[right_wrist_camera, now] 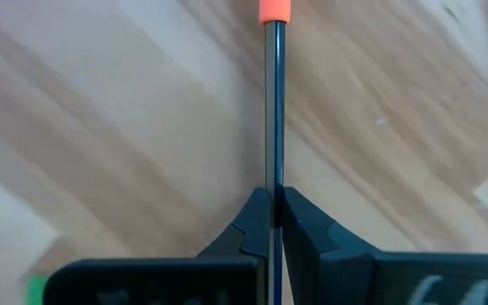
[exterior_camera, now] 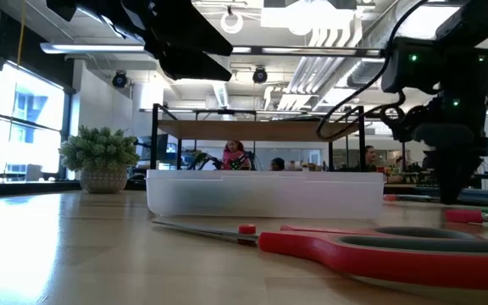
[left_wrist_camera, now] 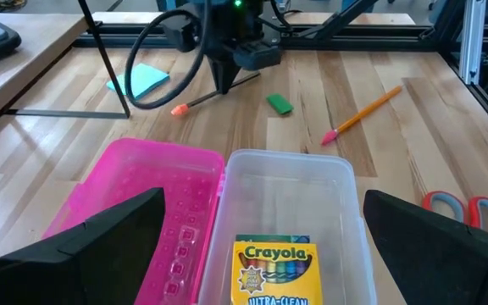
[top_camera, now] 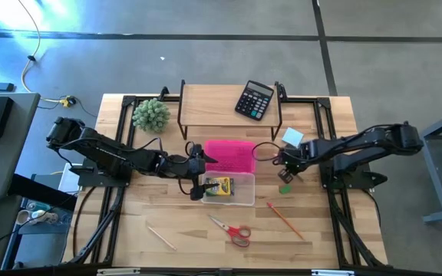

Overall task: Pack school essentials
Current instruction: Put the black pencil into the pink supply box

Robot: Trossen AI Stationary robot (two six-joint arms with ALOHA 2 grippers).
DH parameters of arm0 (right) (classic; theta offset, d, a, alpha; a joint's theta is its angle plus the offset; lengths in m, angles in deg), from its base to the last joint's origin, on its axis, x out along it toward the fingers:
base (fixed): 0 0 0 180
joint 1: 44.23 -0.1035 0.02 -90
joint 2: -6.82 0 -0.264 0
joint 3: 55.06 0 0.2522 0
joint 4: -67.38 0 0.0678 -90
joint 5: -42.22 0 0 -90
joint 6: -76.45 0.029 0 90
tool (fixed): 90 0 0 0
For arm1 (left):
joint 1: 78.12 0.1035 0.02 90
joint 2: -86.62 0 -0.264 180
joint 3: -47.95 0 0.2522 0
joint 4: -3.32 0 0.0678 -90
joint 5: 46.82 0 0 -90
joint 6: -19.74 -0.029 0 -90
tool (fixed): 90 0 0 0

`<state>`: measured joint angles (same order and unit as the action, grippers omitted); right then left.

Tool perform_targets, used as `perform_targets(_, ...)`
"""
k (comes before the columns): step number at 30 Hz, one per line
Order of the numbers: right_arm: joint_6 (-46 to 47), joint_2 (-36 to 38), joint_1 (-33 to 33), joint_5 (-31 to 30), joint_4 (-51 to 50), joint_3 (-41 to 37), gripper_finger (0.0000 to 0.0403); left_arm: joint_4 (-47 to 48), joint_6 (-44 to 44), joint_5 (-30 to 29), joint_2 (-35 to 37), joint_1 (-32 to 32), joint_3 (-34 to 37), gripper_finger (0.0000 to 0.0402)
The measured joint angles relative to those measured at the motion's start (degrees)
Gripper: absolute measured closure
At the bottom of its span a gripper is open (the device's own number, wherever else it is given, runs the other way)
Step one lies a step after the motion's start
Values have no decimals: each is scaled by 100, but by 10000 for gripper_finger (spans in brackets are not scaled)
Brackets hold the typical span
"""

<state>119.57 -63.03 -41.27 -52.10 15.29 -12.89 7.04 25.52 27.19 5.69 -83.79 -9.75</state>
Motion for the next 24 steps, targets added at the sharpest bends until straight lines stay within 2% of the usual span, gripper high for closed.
perform_targets(9,445,36,-632,-66,112,182,400,162,0,0,2,2,0,9)
perform_targets(16,477,43,-1058,-488,-16,969,400,557,142,-1,2,2,0,9)
perform_targets(24,104,-16,-1180,-774,19,1809,400,1274,471,-2,42,2,-2,9)
